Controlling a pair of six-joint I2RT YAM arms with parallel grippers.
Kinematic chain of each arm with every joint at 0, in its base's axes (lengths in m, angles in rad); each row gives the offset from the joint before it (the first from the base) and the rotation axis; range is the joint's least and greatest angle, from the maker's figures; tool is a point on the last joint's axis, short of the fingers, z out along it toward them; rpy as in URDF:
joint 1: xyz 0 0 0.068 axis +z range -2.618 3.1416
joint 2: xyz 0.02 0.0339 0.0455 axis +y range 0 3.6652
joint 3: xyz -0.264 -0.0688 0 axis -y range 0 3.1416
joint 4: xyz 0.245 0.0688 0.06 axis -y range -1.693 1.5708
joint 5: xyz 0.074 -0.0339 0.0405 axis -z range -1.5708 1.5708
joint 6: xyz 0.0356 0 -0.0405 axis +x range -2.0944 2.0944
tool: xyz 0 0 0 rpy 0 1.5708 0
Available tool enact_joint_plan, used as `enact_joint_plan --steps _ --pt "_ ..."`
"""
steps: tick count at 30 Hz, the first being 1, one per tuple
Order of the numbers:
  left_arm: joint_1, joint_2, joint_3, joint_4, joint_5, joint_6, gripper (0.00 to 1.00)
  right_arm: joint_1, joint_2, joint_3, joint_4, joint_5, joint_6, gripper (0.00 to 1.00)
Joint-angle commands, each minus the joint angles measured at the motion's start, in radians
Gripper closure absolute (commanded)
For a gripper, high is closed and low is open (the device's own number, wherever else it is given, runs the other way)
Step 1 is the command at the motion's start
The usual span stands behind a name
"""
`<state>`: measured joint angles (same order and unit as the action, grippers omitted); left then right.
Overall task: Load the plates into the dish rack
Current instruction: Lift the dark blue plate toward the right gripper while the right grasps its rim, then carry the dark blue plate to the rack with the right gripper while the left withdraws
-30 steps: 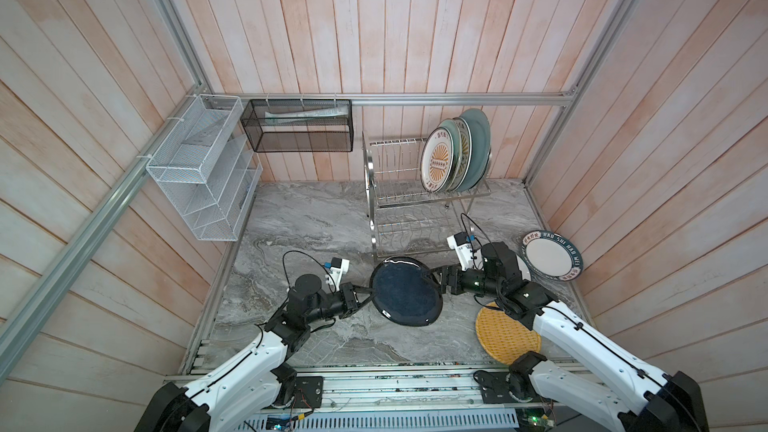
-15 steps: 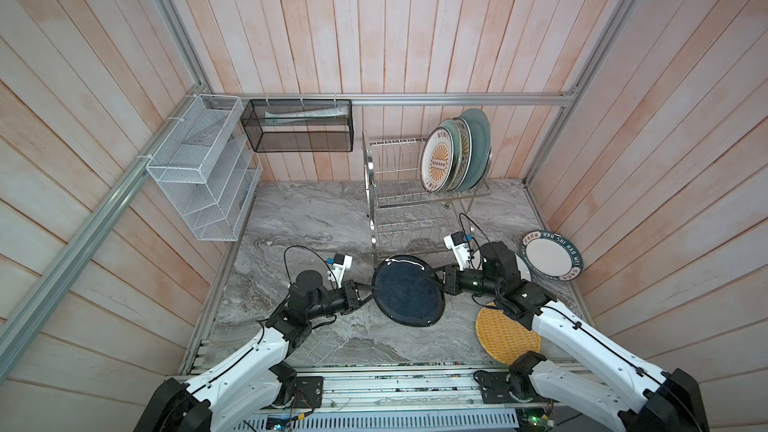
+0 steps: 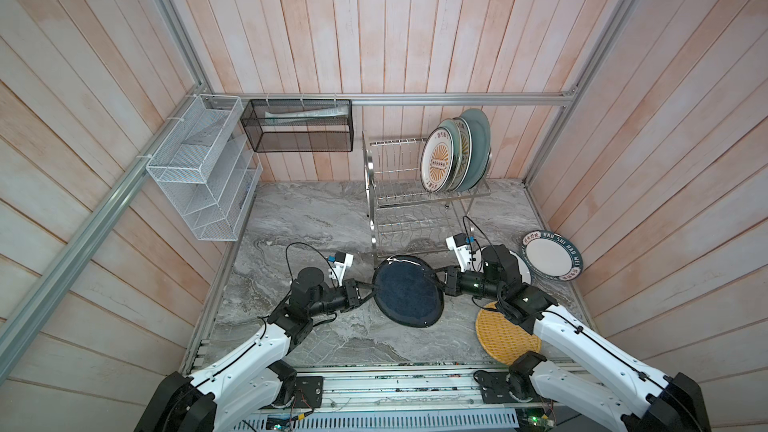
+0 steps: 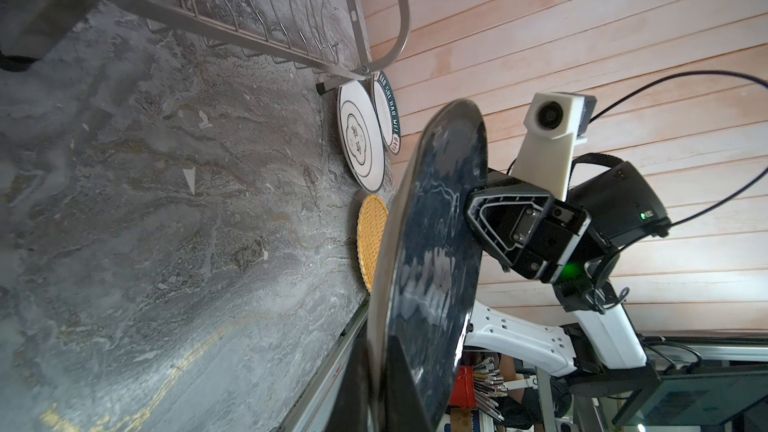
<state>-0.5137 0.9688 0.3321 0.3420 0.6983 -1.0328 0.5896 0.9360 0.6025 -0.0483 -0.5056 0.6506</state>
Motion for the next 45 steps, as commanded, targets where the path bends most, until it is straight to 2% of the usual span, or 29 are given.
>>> enact_joint_plan --steps 1,2,3,4,6,8,14,23,29,33,40,45 --pt "-0.005 -0.001 0.088 0.098 0.021 0.038 0.75 0.032 -0.026 0.006 -0.008 0.002 -0.011 1.0" --pt "-0.004 -0.001 0.092 0.087 0.021 0.045 0.59 0.034 -0.036 0.014 -0.019 0.024 -0.011 1.0" --pt "-0.003 -0.004 0.098 0.077 0.02 0.053 0.49 0.035 -0.043 0.021 -0.03 0.039 -0.011 1.0" --pt "-0.001 -0.009 0.103 0.068 0.02 0.065 0.39 0.033 -0.052 0.03 -0.036 0.053 -0.009 1.0" --pt "0.006 -0.03 0.112 0.035 0.01 0.083 0.24 0.033 -0.068 0.046 -0.046 0.074 -0.003 1.0" --pt "0.02 -0.061 0.12 -0.002 0.0 0.101 0.15 0.035 -0.081 0.07 -0.061 0.093 -0.003 1.0" --pt "0.08 -0.214 0.144 -0.085 -0.004 0.164 0.01 0.034 -0.109 0.176 -0.095 0.101 -0.006 1.0" --pt "0.092 -0.431 0.258 -0.366 -0.161 0.412 0.0 0.036 -0.041 0.483 -0.082 0.133 -0.026 1.0" --pt "0.092 -0.492 0.326 -0.559 -0.251 0.565 0.0 0.036 0.128 0.814 -0.13 0.235 -0.091 1.0" --pt "0.093 -0.534 0.306 -0.599 -0.258 0.595 0.0 0.036 0.284 1.056 -0.216 0.379 -0.147 1.0" --pt "0.092 -0.63 0.246 -0.622 -0.3 0.613 0.0 0.036 0.551 1.471 -0.403 0.758 -0.289 1.0" --pt "0.092 -0.637 0.248 -0.653 -0.321 0.608 0.0 0.084 0.711 1.674 -0.479 1.006 -0.403 1.0"
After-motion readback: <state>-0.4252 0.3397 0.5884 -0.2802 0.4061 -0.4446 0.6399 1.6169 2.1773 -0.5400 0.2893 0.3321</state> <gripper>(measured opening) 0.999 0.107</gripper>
